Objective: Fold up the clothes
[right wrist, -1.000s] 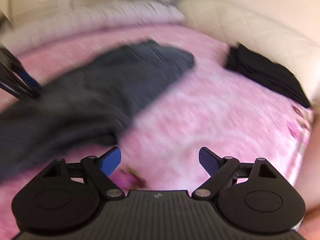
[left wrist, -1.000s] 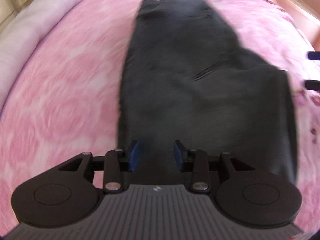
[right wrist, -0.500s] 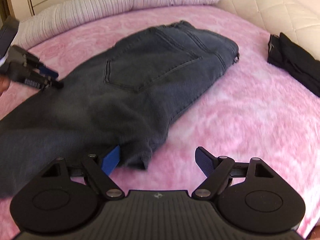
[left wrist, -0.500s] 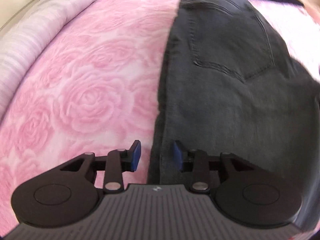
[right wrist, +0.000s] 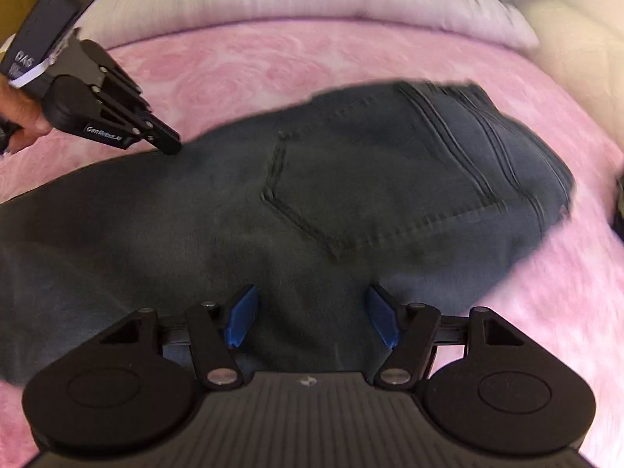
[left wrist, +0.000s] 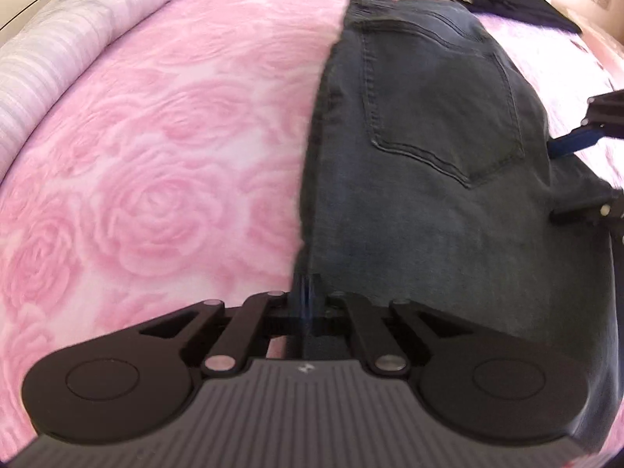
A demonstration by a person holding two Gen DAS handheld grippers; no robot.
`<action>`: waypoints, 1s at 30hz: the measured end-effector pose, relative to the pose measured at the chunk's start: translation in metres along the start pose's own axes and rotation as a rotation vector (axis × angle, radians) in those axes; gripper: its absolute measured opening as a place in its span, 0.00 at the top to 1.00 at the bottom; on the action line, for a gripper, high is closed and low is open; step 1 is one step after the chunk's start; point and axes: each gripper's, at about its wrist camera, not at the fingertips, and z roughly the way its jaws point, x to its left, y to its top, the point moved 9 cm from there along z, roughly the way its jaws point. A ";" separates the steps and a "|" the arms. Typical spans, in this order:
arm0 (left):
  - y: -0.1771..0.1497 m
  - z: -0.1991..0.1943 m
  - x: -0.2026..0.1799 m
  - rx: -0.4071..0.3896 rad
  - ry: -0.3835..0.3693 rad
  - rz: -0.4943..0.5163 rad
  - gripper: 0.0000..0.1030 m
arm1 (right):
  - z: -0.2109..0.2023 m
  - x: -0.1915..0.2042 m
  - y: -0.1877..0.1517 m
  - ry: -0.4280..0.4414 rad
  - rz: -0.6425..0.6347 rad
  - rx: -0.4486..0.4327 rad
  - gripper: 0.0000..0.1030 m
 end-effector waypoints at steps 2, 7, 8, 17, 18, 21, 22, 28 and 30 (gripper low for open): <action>-0.002 0.001 0.008 0.012 0.040 -0.003 1.00 | -0.001 -0.004 0.007 -0.011 0.013 -0.017 0.39; -0.008 -0.013 0.021 -0.019 0.048 -0.069 1.00 | -0.044 -0.007 -0.011 -0.073 0.096 -0.046 0.39; -0.010 -0.019 0.020 -0.027 0.047 -0.069 1.00 | -0.051 -0.003 -0.019 -0.082 0.097 -0.029 0.39; -0.057 -0.068 -0.006 -0.026 0.069 -0.102 0.93 | -0.012 0.002 -0.021 -0.062 0.154 0.041 0.39; -0.065 -0.075 -0.008 -0.021 0.076 -0.109 0.92 | -0.015 0.002 -0.021 -0.064 0.150 0.039 0.40; -0.099 -0.105 -0.012 0.003 0.103 -0.150 0.91 | -0.029 0.004 -0.024 -0.073 0.133 0.034 0.40; -0.112 -0.115 -0.013 0.012 0.113 -0.165 0.90 | -0.037 0.006 -0.028 -0.078 0.124 0.033 0.40; -0.211 -0.183 -0.032 0.114 0.170 -0.261 0.81 | -0.065 0.023 -0.067 -0.100 0.095 0.130 0.40; -0.246 -0.207 -0.041 0.145 0.191 -0.273 0.73 | -0.083 0.034 -0.066 -0.109 0.071 0.112 0.37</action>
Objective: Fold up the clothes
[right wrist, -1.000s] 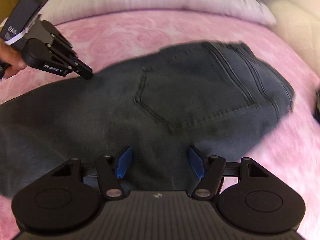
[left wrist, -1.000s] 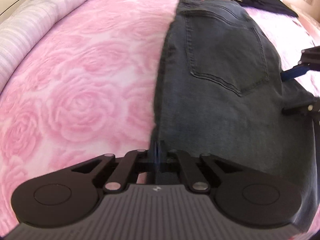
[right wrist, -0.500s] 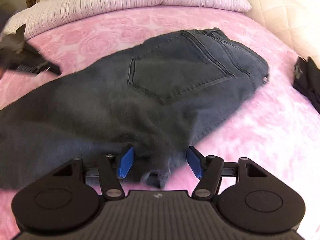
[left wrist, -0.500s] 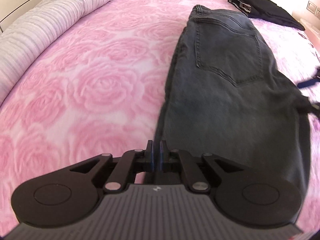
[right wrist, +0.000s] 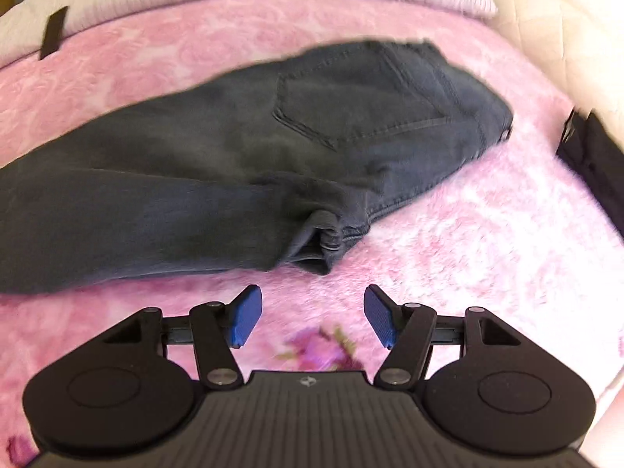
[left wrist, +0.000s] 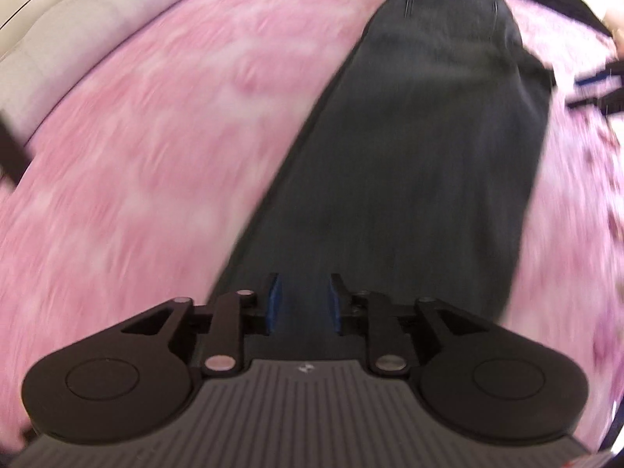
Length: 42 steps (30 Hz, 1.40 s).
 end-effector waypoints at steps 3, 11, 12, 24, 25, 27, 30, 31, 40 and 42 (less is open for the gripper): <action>-0.060 -0.032 0.006 0.035 0.030 0.012 0.65 | -0.027 0.031 -0.001 0.029 -0.056 -0.023 0.27; -0.169 -0.089 0.032 0.118 0.107 0.070 0.58 | -0.075 0.167 -0.005 0.248 -0.284 -0.036 0.26; -0.172 -0.092 0.040 0.122 0.113 0.069 0.58 | -0.080 0.184 -0.005 0.282 -0.303 -0.040 0.25; -0.155 -0.079 0.127 0.137 0.070 0.097 0.76 | -0.093 0.332 -0.009 0.502 -0.440 -0.087 0.25; -0.153 -0.072 0.130 0.141 0.043 0.106 0.79 | -0.093 0.340 -0.010 0.502 -0.436 -0.083 0.25; -0.148 -0.059 0.136 0.149 -0.011 0.124 0.82 | -0.090 0.357 -0.010 0.488 -0.427 -0.085 0.25; -0.148 -0.038 0.135 0.160 -0.121 0.195 0.83 | -0.081 0.379 -0.010 0.427 -0.393 -0.088 0.25; -0.149 -0.032 0.133 0.169 -0.157 0.213 0.83 | -0.078 0.387 -0.010 0.399 -0.378 -0.090 0.25; -0.148 -0.018 0.125 0.173 -0.381 0.385 1.00 | -0.067 0.426 -0.038 0.233 -0.176 -0.019 0.25; -0.142 -0.029 0.136 0.139 -0.396 0.374 1.00 | -0.074 0.434 -0.041 0.222 -0.155 -0.024 0.25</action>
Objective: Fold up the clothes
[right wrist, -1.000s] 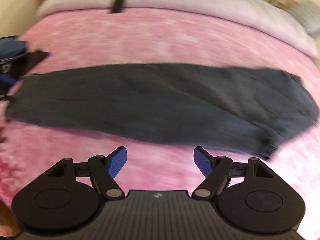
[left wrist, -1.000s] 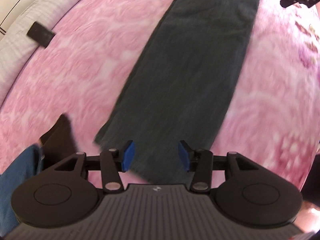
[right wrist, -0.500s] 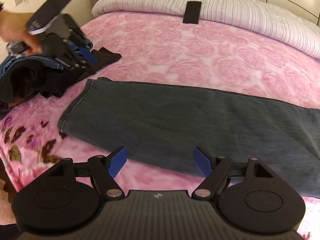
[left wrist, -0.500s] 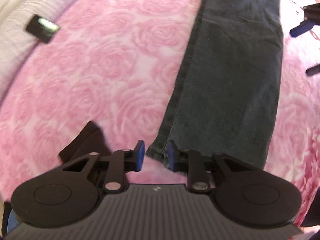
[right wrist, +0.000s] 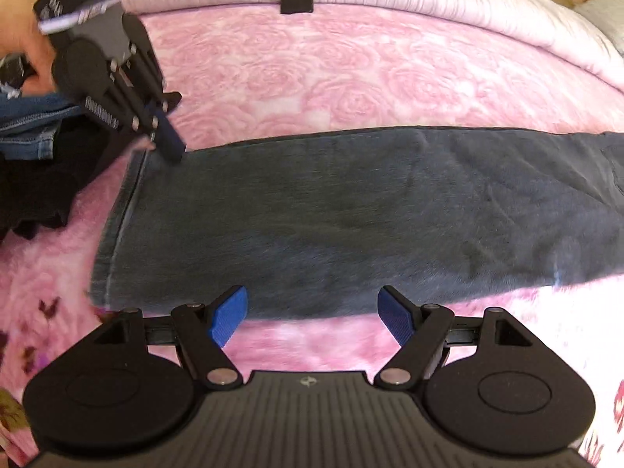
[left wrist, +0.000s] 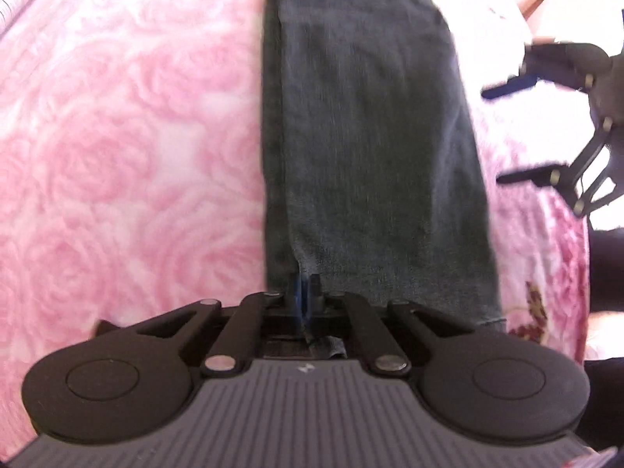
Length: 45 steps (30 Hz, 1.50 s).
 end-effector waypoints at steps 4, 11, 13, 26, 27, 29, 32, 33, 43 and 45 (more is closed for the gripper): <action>-0.005 -0.002 0.010 -0.012 0.005 0.007 0.99 | 0.000 0.021 -0.002 0.012 0.018 -0.001 0.22; -0.010 0.004 0.019 0.013 0.017 0.052 0.78 | -0.001 0.066 0.005 0.039 -0.086 -0.026 0.21; -0.011 -0.007 0.023 -0.012 0.046 0.072 0.78 | -0.003 0.085 0.008 0.051 -0.176 -0.047 0.24; -0.048 -0.044 -0.008 -0.130 0.214 0.433 0.58 | 0.044 0.167 -0.001 -0.016 -0.648 -0.031 0.40; -0.051 -0.044 -0.014 -0.146 0.228 0.482 0.50 | 0.044 0.164 0.002 -0.011 -0.635 -0.033 0.49; -0.056 -0.043 -0.030 -0.182 0.254 0.607 0.42 | 0.043 0.158 0.008 0.000 -0.608 -0.038 0.57; -0.065 -0.037 -0.054 -0.224 0.297 0.804 0.29 | 0.038 0.149 0.019 0.021 -0.548 -0.049 0.74; -0.067 -0.033 -0.060 -0.233 0.313 0.869 0.29 | 0.033 0.146 0.023 0.030 -0.516 -0.056 0.75; -0.055 0.016 -0.067 -0.226 0.392 1.131 0.82 | -0.012 0.111 0.051 0.027 -0.304 -0.123 0.75; -0.048 0.014 -0.064 -0.233 0.369 1.097 0.88 | -0.014 0.109 0.045 0.012 -0.318 -0.124 0.75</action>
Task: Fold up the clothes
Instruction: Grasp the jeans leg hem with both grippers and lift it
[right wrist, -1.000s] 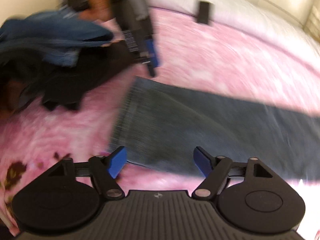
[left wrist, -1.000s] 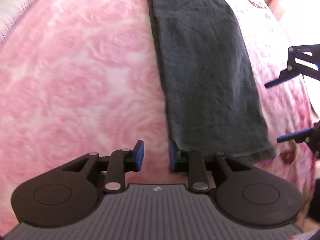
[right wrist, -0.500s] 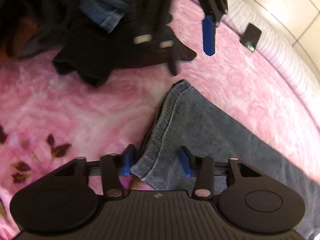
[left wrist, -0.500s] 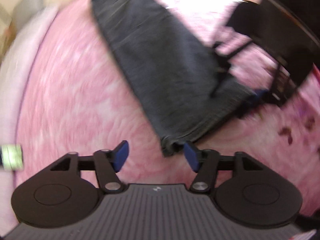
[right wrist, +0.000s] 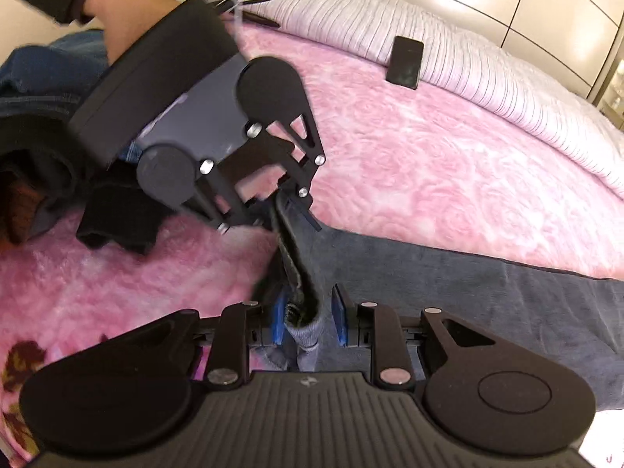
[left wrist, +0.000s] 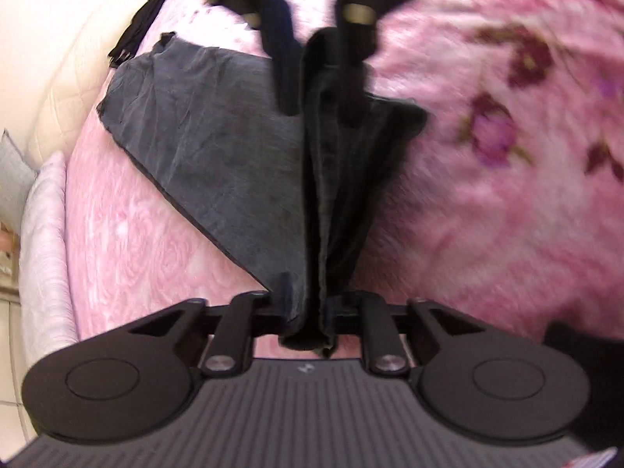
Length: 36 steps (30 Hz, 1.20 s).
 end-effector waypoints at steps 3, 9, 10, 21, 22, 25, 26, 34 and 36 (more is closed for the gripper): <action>0.000 0.000 0.004 -0.004 -0.029 -0.031 0.88 | 0.001 0.006 -0.011 -0.008 -0.023 0.010 0.66; -0.002 0.001 0.020 -0.016 -0.119 -0.191 0.89 | 0.019 0.039 -0.034 -0.042 -0.190 0.032 0.37; -0.003 -0.001 0.020 -0.019 -0.127 -0.213 0.89 | 0.023 0.045 -0.037 -0.051 -0.227 0.034 0.37; -0.002 0.000 0.000 0.009 0.013 -0.076 0.48 | 0.023 0.014 -0.027 -0.108 -0.158 -0.014 0.93; -0.001 0.002 -0.002 0.015 0.032 -0.043 0.48 | 0.018 0.011 -0.025 -0.101 -0.141 -0.020 0.94; 0.004 0.007 -0.002 0.025 0.095 0.042 0.58 | 0.005 0.004 -0.018 -0.093 -0.115 -0.032 0.94; 0.005 0.006 0.002 0.024 0.095 0.037 0.77 | 0.002 0.005 -0.016 -0.089 -0.116 -0.034 0.94; 0.006 -0.037 0.037 0.007 0.107 -0.053 0.90 | -0.023 0.012 0.013 -0.056 -0.119 -0.072 0.91; 0.006 -0.044 0.041 0.016 0.100 -0.045 0.90 | -0.027 0.008 0.018 -0.044 -0.108 -0.086 0.91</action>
